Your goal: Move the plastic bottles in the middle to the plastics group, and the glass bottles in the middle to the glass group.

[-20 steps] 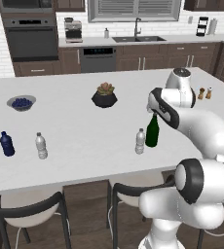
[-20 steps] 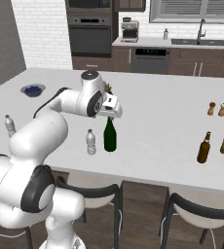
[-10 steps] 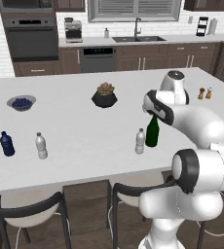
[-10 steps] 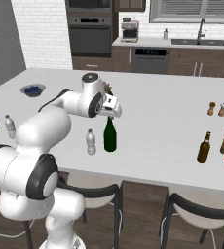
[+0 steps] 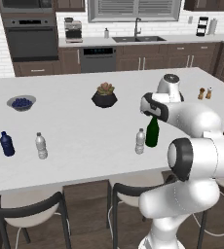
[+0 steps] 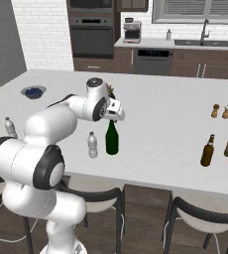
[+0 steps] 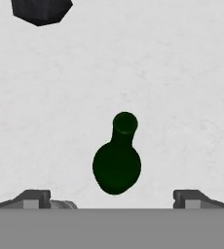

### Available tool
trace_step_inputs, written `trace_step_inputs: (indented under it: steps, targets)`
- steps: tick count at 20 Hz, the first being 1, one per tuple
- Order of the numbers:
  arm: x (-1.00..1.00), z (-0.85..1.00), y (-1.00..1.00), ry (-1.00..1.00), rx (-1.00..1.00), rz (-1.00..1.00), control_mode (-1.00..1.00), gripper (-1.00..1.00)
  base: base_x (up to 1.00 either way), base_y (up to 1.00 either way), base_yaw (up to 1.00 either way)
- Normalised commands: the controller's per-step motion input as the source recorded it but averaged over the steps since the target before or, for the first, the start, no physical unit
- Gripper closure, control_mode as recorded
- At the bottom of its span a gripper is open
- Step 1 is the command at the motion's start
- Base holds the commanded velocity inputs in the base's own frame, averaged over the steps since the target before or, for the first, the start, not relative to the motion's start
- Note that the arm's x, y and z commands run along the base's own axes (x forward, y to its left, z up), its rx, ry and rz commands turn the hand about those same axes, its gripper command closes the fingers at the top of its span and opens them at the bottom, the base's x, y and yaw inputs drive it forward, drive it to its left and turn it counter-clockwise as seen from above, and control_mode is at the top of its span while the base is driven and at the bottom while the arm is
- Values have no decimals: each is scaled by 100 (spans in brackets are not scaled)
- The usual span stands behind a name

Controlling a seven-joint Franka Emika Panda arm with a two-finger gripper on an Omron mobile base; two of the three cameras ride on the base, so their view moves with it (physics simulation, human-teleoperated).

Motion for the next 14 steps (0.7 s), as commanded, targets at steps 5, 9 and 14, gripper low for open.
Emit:
trace_step_inputs:
  steps: [5, 9, 14]
  targets:
    - [21, -13, -13, 0, 0, 0, -100, -100, 0, 0, 0]
    - [13, -11, -15, 0, 0, 0, -100, -100, 0, 0, 0]
    - [7, -13, -1, 0, 0, 0, -100, -100, 0, 0, 0]
